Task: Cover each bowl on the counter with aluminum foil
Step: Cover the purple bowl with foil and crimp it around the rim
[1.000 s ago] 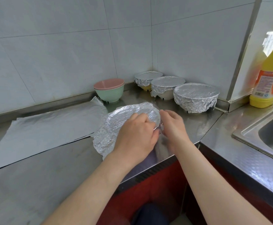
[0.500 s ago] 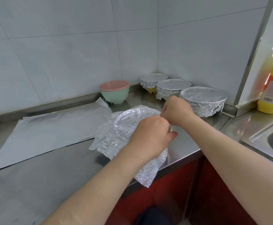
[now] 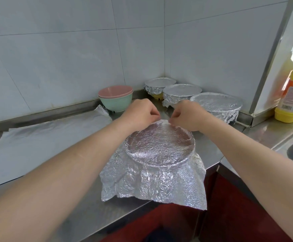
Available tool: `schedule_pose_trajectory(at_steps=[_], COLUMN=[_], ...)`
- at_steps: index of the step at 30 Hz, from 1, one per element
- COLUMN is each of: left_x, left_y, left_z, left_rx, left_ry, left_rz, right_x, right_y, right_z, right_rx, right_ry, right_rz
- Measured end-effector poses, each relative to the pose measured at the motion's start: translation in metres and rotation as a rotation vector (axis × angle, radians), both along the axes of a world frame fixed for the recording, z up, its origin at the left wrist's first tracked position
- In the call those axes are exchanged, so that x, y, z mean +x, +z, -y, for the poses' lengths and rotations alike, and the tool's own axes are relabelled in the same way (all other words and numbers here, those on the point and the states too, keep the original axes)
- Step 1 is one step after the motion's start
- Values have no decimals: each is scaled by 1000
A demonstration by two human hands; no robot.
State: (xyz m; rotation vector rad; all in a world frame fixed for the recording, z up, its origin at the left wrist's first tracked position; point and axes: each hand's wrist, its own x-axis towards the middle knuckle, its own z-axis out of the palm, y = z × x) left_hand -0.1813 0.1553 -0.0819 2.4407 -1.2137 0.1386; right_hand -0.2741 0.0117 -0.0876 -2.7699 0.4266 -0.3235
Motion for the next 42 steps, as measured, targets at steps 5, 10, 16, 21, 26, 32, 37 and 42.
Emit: schedule_pose_trajectory(at_steps=[5, 10, 16, 21, 26, 32, 37, 42], left_x=[3, 4, 5, 2, 2, -3, -21, -87], left_y=[-8, -12, -11, -13, -14, -13, -9, 3], left_z=[2, 5, 1, 3, 1, -27, -49, -52], left_rx=[-37, -28, -37, -51, -59, -60, -16, -88], left_ry=[-25, 2, -8, -44, 15, 159, 252, 74], left_rz=[-50, -39, -60, -72, -62, -49, 36, 55], right_x=[1, 5, 0, 0, 1, -38, -80, -91], right_y=[-4, -9, -1, -2, -5, 9, -26, -61], right_z=[1, -4, -2, -5, -6, 5, 20, 28], right_rx=[-10, -141, -91, -43, 13, 331, 800, 1204], right_ry=[-18, -46, 1, 8, 4, 56, 75, 158], right_rz=[29, 51, -1, 24, 77, 222, 124, 83])
